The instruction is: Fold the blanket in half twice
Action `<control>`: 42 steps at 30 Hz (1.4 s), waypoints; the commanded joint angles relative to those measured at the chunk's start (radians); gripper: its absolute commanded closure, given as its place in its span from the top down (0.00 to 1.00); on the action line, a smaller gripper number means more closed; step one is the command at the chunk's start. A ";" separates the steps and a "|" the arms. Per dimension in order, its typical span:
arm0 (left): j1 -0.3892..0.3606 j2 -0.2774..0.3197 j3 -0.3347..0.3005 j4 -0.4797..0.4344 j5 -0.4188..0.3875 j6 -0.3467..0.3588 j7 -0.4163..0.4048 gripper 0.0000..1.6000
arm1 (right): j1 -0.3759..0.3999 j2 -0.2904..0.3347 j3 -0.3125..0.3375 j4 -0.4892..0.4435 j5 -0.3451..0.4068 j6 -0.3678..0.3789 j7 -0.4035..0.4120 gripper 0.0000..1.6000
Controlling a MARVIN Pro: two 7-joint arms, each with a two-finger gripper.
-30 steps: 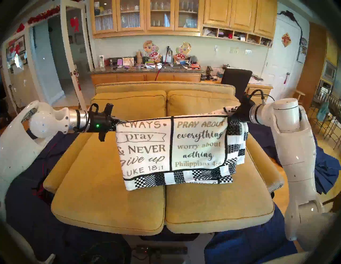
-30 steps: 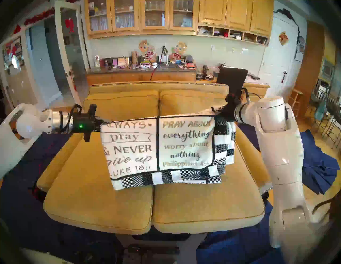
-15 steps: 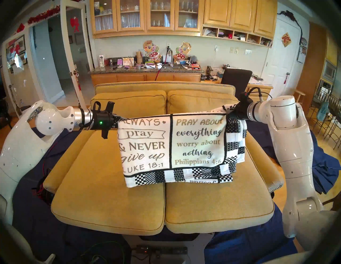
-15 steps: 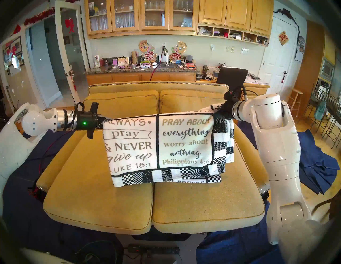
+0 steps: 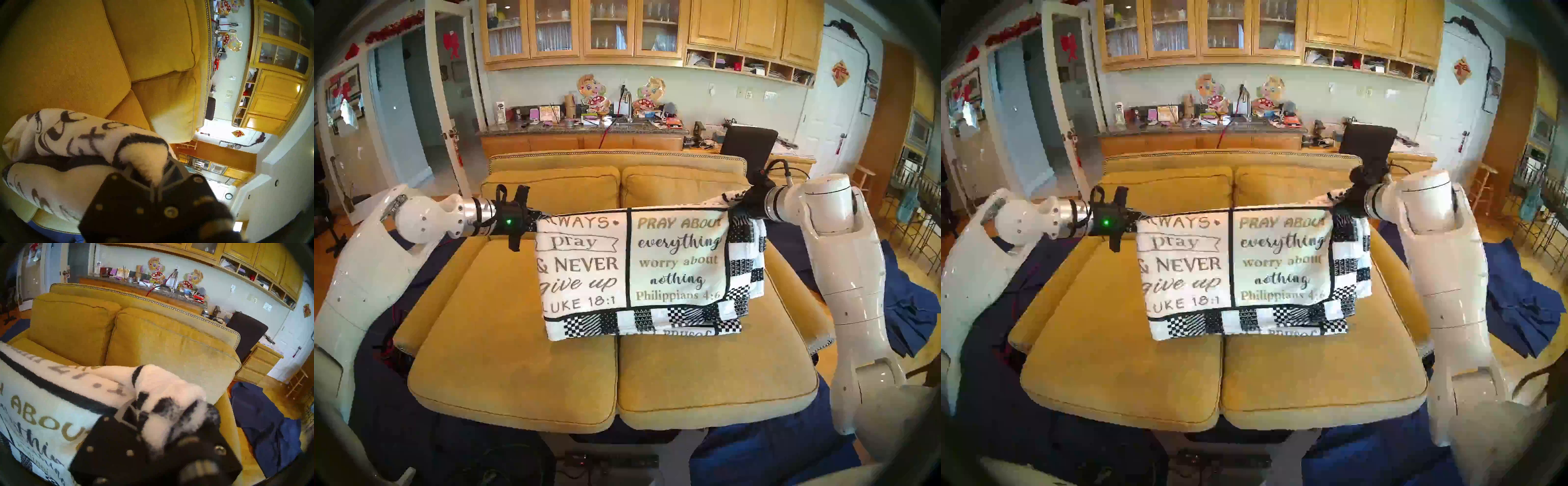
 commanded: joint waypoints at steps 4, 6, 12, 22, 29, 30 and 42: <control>-0.123 -0.087 0.023 0.058 0.030 -0.042 0.007 0.00 | 0.064 0.016 0.027 0.039 -0.028 -0.001 -0.042 0.00; -0.134 -0.105 0.034 0.073 0.036 -0.049 0.011 0.00 | 0.064 0.017 0.027 0.054 -0.030 -0.001 -0.044 0.00; -0.163 -0.154 0.063 0.118 0.054 -0.067 0.020 0.00 | 0.066 0.020 0.028 0.107 -0.034 -0.001 -0.048 0.00; -0.217 -0.235 0.108 0.209 0.086 -0.097 0.033 0.00 | 0.076 0.013 0.022 0.186 -0.033 -0.002 -0.049 0.00; -0.256 -0.287 0.133 0.275 0.109 -0.116 0.041 0.00 | 0.093 0.006 0.020 0.232 -0.032 -0.006 -0.052 0.00; -0.256 -0.287 0.133 0.275 0.109 -0.116 0.041 0.00 | 0.093 0.006 0.020 0.232 -0.032 -0.006 -0.052 0.00; -0.325 -0.364 0.165 0.388 0.148 -0.147 0.055 0.00 | 0.131 -0.015 0.013 0.303 -0.031 -0.011 -0.060 0.00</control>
